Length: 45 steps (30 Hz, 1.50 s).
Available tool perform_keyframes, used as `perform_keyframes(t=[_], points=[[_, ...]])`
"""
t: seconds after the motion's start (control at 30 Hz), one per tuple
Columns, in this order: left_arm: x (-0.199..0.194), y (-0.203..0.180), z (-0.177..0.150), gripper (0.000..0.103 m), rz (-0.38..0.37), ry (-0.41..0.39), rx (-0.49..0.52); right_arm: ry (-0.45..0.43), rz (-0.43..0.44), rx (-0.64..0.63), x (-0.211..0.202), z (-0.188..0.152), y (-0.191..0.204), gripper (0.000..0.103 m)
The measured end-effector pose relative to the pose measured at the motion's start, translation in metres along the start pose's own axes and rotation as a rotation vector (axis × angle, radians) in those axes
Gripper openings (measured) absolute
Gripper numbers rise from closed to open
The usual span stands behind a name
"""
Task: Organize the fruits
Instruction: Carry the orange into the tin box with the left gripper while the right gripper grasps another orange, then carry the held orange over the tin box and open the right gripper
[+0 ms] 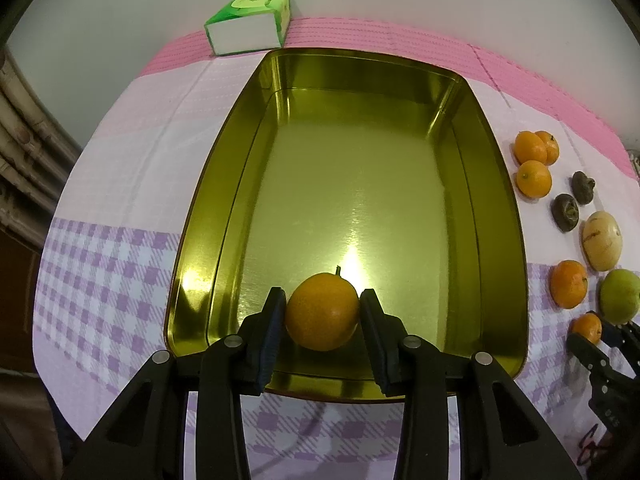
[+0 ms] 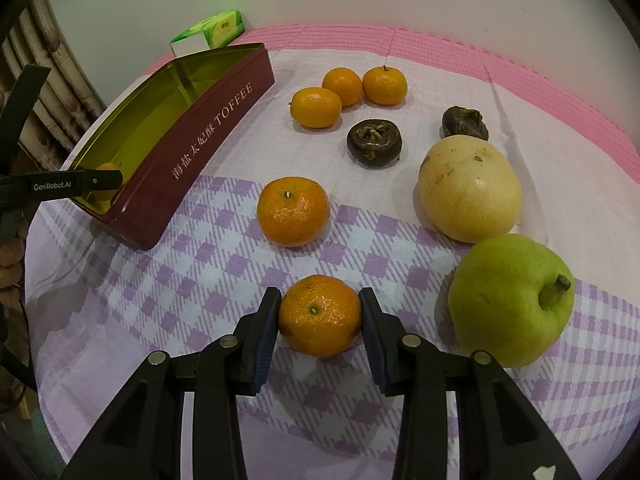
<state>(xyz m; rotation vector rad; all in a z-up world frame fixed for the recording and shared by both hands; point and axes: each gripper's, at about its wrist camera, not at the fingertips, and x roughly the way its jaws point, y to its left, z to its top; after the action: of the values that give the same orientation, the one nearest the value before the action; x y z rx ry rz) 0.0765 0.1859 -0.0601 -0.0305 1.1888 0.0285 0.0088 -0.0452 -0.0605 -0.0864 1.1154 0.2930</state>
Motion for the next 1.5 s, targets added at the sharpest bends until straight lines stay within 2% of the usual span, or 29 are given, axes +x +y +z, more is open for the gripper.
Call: perform_keyframes(t=[0.3,0.5,0.7,0.9,1.2,1.33,1.5], points=[[-0.009,-0.001,-0.004,0.047,-0.018,-0.021,0.002,-0.022,0.004,-0.002,-0.008,0.008,0.005,0.037],[-0.031,0.009,-0.002,0.055,-0.021,-0.091,-0.002,-0.052,0.030,-0.016,-0.017,0.026,0.015,0.037],[-0.060,0.043,0.003,0.062,0.034,-0.186,-0.089,-0.108,0.068,-0.075,-0.029,0.057,0.043,0.037],[-0.068,0.081,0.006,0.063,0.091,-0.203,-0.194,-0.147,0.119,-0.160,-0.032,0.090,0.086,0.037],[-0.074,0.115,-0.003,0.064,0.158,-0.201,-0.310,-0.096,0.156,-0.220,-0.001,0.119,0.130,0.037],[-0.072,0.126,-0.010,0.066,0.192,-0.186,-0.348,-0.066,0.152,-0.256,0.014,0.121,0.144,0.037],[-0.069,0.133,-0.011,0.066,0.195,-0.172,-0.377,-0.030,0.136,-0.289,0.034,0.122,0.155,0.037]])
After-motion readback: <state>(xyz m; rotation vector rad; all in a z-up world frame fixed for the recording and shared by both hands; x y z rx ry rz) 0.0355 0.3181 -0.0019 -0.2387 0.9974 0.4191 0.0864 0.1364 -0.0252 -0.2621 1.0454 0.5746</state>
